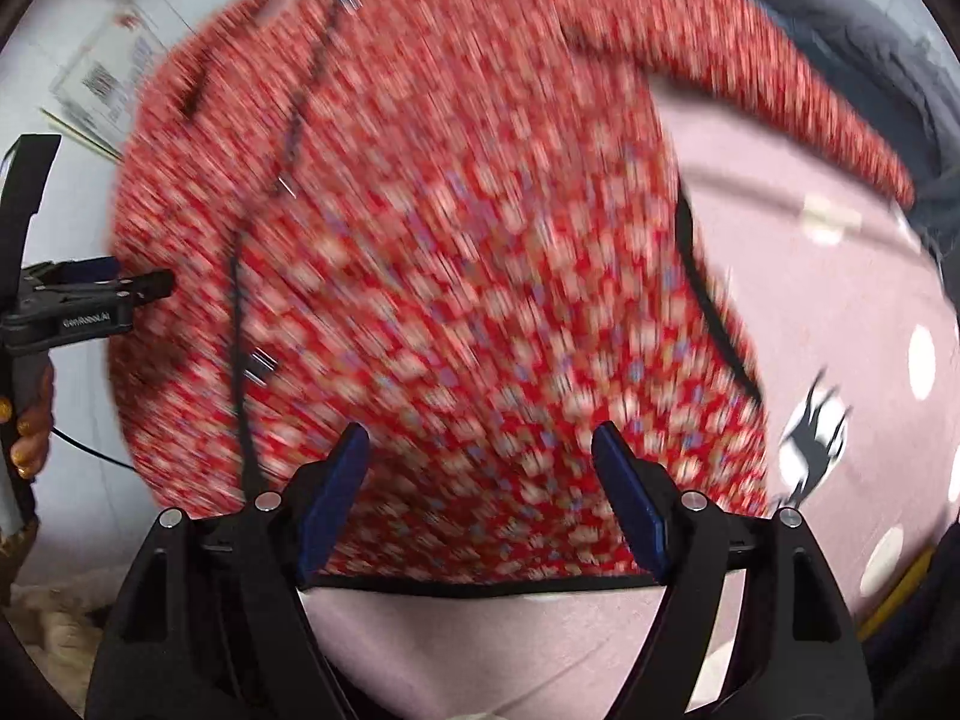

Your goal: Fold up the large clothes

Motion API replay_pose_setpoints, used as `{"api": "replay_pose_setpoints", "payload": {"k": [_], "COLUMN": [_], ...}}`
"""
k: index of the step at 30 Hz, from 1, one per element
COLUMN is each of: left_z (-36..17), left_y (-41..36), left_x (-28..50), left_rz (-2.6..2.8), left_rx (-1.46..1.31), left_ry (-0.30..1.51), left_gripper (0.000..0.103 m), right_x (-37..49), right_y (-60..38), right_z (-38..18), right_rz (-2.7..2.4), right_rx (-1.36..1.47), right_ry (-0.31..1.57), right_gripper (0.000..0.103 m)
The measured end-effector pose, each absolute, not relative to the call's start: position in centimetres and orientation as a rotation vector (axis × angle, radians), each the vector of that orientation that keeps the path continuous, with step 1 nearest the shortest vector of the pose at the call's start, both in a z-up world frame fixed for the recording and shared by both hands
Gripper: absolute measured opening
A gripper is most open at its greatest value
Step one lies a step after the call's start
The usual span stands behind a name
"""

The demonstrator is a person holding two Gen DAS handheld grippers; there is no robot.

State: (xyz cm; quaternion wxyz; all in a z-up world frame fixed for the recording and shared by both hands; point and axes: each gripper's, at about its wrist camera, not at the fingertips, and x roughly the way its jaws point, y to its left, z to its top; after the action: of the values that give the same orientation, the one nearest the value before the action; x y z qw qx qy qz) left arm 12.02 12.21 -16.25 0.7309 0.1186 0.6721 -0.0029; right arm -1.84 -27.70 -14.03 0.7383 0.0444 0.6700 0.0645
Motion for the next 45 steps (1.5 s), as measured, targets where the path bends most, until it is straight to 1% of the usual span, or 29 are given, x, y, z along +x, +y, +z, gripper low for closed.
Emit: {"api": "replay_pose_setpoints", "payload": {"k": [1,3,7,12,17,19,22,25,30,35,38,41,42,44,45], "left_z": [-17.2,-18.2,-17.2,-11.7,-7.7,-6.0,-4.2,-3.6,-5.6,-8.5,-9.9,-10.5,-10.5,-10.4,-10.2], "left_y": [12.1,11.6,11.2,11.4,11.2,11.5,11.7,11.4,11.7,11.6,11.0,10.5,10.2,9.8,9.6], "left_x": [11.8,11.7,12.6,14.5,18.0,19.1,20.3,21.0,19.9,17.4,16.0,15.4,15.4,15.5,15.6], "left_rz": [-0.010,-0.032,-0.046,-0.047,-0.016,-0.008,0.001,0.011,0.017,0.025,0.025,0.005,-0.001,-0.008,-0.011], "left_rx": [0.291,0.354,0.335,0.247,0.233,0.211,0.194,0.187,0.177,0.212,0.264,0.269,0.272,0.276,0.274], "left_ry": [1.496,1.473,1.497,1.367,1.281,1.251,1.220,1.211,1.272,1.356,1.389,1.412,1.412,1.405,1.400], "left_gripper": [0.093,0.097,0.096,0.096,0.096,0.096,0.096,0.096,0.096,0.096,0.096,0.096,0.096,0.096,0.096], "right_x": [-2.2,-2.9,-3.3,-1.0,3.3,5.6,8.8,11.2,13.9,15.5,16.2,17.7,17.9,18.3,18.4], "right_y": [-28.0,-28.3,-28.9,-32.0,-36.2,-38.6,-43.7,-49.4,-54.2,-56.2,-56.9,-57.4,-57.7,-58.7,-59.1], "right_z": [-15.9,-17.4,-16.6,-11.6,-7.4,-6.3,-5.8,-7.6,-13.9,-17.3,-17.8,-18.8,-18.9,-18.7,-18.6], "right_rz": [0.132,0.127,0.135,0.069,-0.037,-0.077,-0.141,-0.228,-0.310,-0.404,-0.412,-0.412,-0.416,-0.435,-0.439], "right_rx": [0.105,0.117,0.138,0.210,0.246,0.284,0.459,0.674,0.902,0.960,0.999,0.993,0.993,1.005,1.013], "right_ry": [1.541,1.592,1.558,1.338,1.163,1.122,1.075,1.058,1.086,1.058,0.987,1.005,1.000,0.971,0.964], "right_gripper": [0.076,0.076,0.076,0.076,0.076,0.076,0.076,0.076,0.076,0.076,0.076,0.075,0.074,0.041,0.034]}}
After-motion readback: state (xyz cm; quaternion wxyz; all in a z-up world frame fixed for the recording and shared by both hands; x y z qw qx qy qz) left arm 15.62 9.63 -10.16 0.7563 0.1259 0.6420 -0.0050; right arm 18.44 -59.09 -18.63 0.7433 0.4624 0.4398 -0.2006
